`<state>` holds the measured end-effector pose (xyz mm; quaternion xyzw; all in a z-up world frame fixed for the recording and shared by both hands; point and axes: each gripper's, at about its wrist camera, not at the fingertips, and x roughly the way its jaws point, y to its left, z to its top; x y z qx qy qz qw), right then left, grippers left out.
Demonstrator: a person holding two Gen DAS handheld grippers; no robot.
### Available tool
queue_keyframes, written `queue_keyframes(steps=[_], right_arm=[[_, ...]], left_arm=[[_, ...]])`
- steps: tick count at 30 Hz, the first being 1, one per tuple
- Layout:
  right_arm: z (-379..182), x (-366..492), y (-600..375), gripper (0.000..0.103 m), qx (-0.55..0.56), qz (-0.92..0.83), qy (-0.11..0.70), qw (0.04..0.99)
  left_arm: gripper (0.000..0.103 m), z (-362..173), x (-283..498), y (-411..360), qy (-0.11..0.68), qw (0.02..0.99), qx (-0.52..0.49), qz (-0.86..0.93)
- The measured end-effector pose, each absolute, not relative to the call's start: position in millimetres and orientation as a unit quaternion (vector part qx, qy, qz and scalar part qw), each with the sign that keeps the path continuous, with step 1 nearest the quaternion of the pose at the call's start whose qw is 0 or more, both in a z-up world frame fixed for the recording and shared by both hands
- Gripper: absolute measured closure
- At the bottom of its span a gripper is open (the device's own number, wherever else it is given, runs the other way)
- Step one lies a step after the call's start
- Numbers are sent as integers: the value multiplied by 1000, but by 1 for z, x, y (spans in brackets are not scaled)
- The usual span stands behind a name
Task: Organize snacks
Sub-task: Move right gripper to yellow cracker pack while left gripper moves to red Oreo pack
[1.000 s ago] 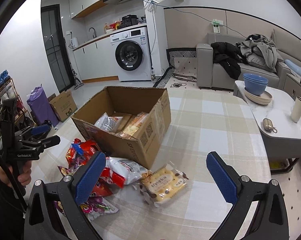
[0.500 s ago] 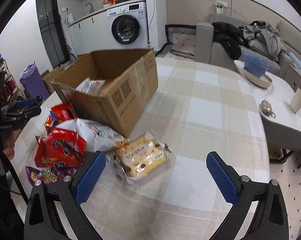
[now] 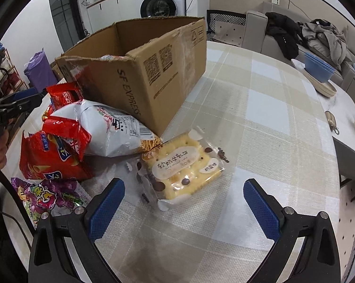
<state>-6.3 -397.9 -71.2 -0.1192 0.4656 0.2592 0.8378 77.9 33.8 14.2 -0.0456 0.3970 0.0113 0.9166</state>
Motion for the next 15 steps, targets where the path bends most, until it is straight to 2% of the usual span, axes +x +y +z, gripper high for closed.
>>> queue_keyframes(steps=[15], right_arm=[[-90, 16, -382, 0, -142, 236, 470, 838]], left_arm=[[1, -1, 87, 31, 413, 910, -37, 9]])
